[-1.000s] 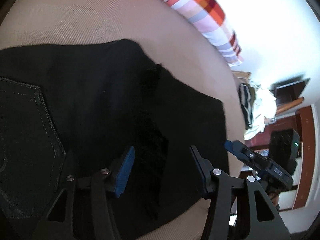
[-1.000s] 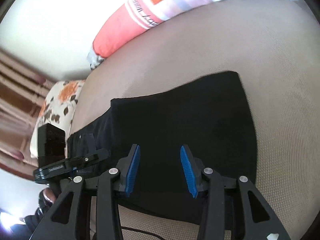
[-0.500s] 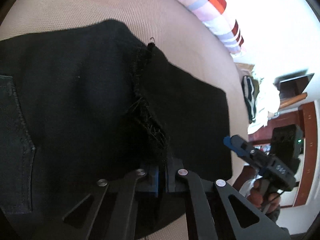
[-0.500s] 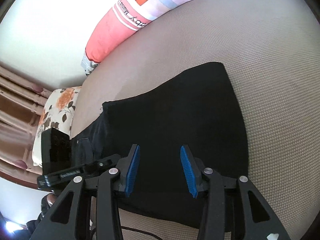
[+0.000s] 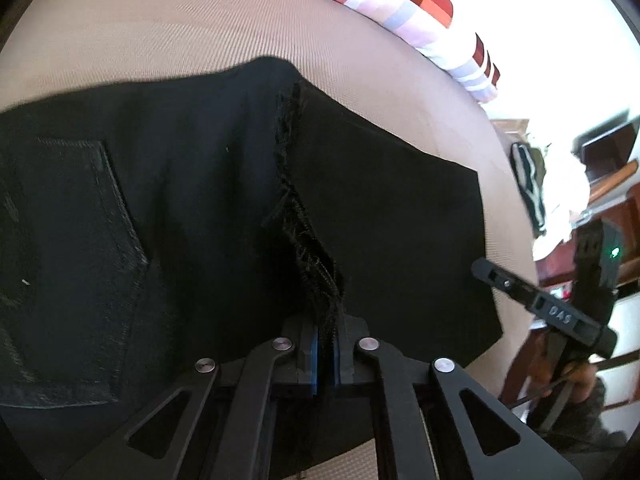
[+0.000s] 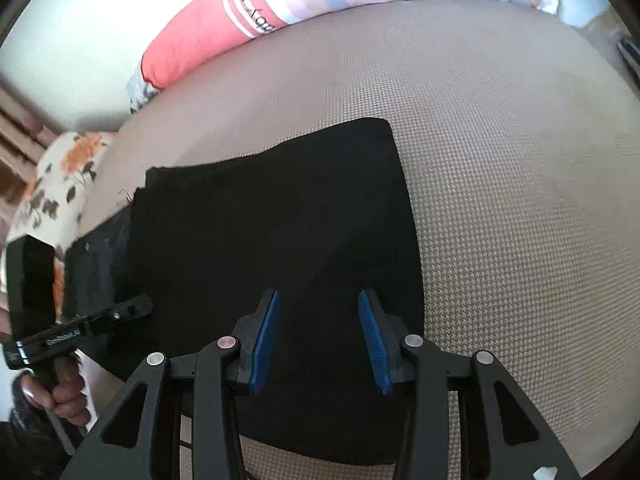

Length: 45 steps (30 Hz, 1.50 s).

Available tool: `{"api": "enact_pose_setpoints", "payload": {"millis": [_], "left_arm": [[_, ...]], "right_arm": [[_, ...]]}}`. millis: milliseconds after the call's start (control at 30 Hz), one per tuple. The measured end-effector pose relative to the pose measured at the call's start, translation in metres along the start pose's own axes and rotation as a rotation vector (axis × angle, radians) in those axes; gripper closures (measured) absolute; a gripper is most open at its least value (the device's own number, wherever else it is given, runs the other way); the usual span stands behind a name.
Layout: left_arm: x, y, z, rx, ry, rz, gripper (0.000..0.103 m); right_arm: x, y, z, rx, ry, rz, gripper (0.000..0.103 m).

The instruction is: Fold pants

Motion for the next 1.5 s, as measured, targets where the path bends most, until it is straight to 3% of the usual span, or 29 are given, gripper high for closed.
{"api": "enact_pose_setpoints", "payload": {"millis": [133, 267, 333, 467, 633, 667, 933, 1167, 1300, 1400, 1500], "left_arm": [[0.016, 0.011, -0.002, -0.087, 0.139, -0.105, 0.084], [0.035, 0.031, -0.018, -0.154, 0.143, -0.232, 0.081], [0.032, 0.038, -0.026, -0.176, 0.131, -0.236, 0.075], [0.007, 0.059, -0.034, -0.227, 0.157, -0.230, 0.074], [-0.025, 0.082, -0.017, -0.193, 0.194, -0.165, 0.075], [-0.025, 0.086, -0.019, -0.203, 0.186, -0.186, 0.075], [-0.019, 0.071, -0.017, -0.235, 0.213, -0.176, 0.074], [0.003, 0.024, -0.013, -0.268, 0.235, -0.165, 0.072], [0.006, -0.006, 0.001, -0.269, 0.267, -0.136, 0.070], [0.014, -0.013, 0.008, -0.277, 0.285, -0.152, 0.069], [0.032, -0.011, 0.018, -0.214, 0.261, -0.156, 0.069]], "right_arm": [[0.010, 0.023, -0.001, 0.043, -0.063, -0.063, 0.064], [0.011, 0.048, -0.004, 0.097, -0.117, -0.098, 0.064], [0.006, 0.059, -0.005, 0.112, -0.138, -0.102, 0.064], [-0.014, 0.072, -0.012, 0.144, -0.188, -0.072, 0.064], [-0.028, 0.075, -0.011, 0.171, -0.211, -0.048, 0.064], [-0.028, 0.075, -0.011, 0.177, -0.215, -0.045, 0.064], [-0.022, 0.074, -0.005, 0.191, -0.209, -0.058, 0.063], [0.004, 0.056, 0.014, 0.223, -0.179, -0.085, 0.061], [0.011, 0.029, 0.020, 0.234, -0.144, -0.042, 0.058], [0.009, 0.006, 0.027, 0.243, -0.108, 0.004, 0.058], [0.003, -0.014, 0.039, 0.257, -0.069, 0.048, 0.058]]}}
Point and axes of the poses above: each gripper's, at about its wrist camera, not at the fingertips, and x roughly against the way its jaws point, z to its left, y to its top, the point moved 8 cm from there along -x, roughly the way its jaws point, and after that the axes turned 8 degrees about x, right-handed, at the moved point
